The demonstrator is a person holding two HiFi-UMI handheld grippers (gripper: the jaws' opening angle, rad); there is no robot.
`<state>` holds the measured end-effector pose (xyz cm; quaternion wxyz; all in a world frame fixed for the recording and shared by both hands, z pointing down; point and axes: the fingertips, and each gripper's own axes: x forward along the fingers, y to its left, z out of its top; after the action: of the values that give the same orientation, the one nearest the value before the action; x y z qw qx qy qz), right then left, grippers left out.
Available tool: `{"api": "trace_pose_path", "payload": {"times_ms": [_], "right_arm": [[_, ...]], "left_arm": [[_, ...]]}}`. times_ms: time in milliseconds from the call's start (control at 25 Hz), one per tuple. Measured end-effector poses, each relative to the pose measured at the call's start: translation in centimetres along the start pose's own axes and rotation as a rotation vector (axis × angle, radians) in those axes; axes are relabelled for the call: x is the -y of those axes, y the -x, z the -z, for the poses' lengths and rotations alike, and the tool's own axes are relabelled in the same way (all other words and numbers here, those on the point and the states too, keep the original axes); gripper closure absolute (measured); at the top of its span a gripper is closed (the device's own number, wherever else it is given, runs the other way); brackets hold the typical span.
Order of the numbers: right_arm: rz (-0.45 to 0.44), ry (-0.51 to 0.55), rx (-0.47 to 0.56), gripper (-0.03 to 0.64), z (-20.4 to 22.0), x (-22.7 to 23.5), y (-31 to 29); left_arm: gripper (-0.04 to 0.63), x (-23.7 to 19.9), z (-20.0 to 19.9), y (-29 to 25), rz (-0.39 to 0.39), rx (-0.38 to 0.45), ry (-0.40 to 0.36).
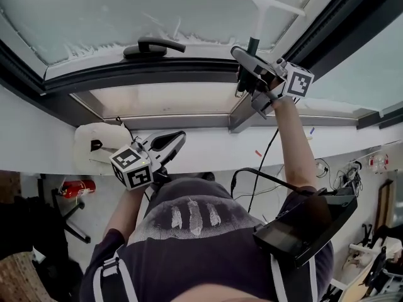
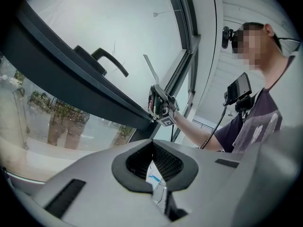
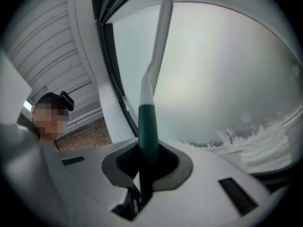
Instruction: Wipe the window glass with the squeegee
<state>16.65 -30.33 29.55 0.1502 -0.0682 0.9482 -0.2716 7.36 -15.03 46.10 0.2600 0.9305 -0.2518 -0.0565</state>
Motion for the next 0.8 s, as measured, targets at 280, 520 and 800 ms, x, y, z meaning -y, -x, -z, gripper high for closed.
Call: {"api": "trace_pose_path", "payload": {"times_ms": [280,520,800], "right_arm": [[0.024,-0.040,-0.009,0.581,1.9,0.8,0.7],[0.064,-0.074,-0.018,0.581,3.7,1.4,1.3],[0.084,-0.091,0.005,0.581,4.6,1.8,1.3]], "left_arm": [[0.591,-0.4,-0.1,0.2,0.007,-0.002,0.003],[0.591,-0.6,0.1,0.7,0.024,-0.002,0.022],[0.591,-1.3,0.1,2.1,0.052,-0.008,0.036]]}}
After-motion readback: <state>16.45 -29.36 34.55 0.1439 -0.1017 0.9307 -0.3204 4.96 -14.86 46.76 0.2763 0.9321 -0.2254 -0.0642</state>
